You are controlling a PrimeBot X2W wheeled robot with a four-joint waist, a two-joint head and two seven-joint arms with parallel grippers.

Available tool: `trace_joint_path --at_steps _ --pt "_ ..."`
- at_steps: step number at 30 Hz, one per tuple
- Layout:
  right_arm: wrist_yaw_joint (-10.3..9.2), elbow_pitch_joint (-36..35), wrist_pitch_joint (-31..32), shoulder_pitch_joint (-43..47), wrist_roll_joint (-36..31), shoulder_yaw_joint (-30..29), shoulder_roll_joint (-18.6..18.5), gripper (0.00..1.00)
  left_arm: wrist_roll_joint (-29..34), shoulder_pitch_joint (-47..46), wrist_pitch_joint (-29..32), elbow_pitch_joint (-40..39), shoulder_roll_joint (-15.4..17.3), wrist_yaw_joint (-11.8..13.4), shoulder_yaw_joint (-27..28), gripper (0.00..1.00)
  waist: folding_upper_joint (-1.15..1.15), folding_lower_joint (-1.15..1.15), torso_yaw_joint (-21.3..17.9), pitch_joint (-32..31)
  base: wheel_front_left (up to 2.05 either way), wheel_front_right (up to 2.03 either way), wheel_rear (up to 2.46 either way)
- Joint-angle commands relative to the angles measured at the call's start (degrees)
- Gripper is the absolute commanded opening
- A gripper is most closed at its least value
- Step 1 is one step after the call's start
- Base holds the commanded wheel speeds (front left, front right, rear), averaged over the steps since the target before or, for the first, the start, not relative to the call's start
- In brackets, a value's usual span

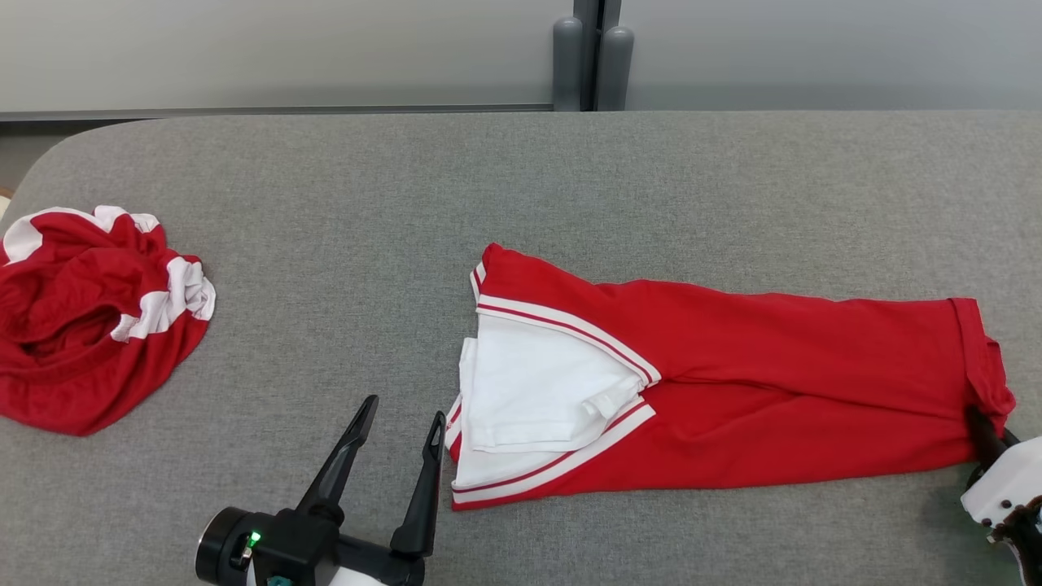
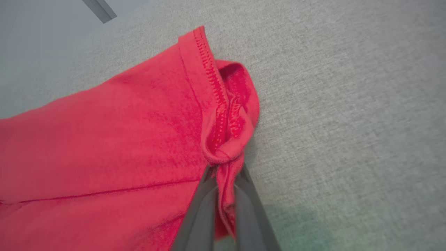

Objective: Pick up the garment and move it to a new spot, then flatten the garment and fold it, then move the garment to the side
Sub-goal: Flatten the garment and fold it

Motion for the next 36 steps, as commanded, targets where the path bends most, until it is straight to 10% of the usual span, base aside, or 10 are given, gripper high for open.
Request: trace_joint_path --at_steps 1,15,36 --pt "-0.18 1.3 -1.0 0.6 -0.8 -0.3 -0.6 0.00 0.5 0.6 0.0 0.1 0.0 -0.4 0.5 1.00 0.00 0.00 -0.2 0.0 0.00 0.00 0.00" --pt "-0.15 -0.3 -5.2 -9.1 -14.8 -1.6 -8.5 0.00 2.5 1.0 0.0 1.2 -1.9 -3.1 3.0 1.00 0.00 0.00 -3.7 -1.3 0.00 0.00 0.00" --pt "-0.15 -41.9 11.2 2.0 -28.4 6.9 6.6 0.00 4.1 3.2 0.0 3.7 -4.3 -5.8 4.1 1.00 0.00 0.00 -1.3 -5.3 0.00 0.00 0.00"
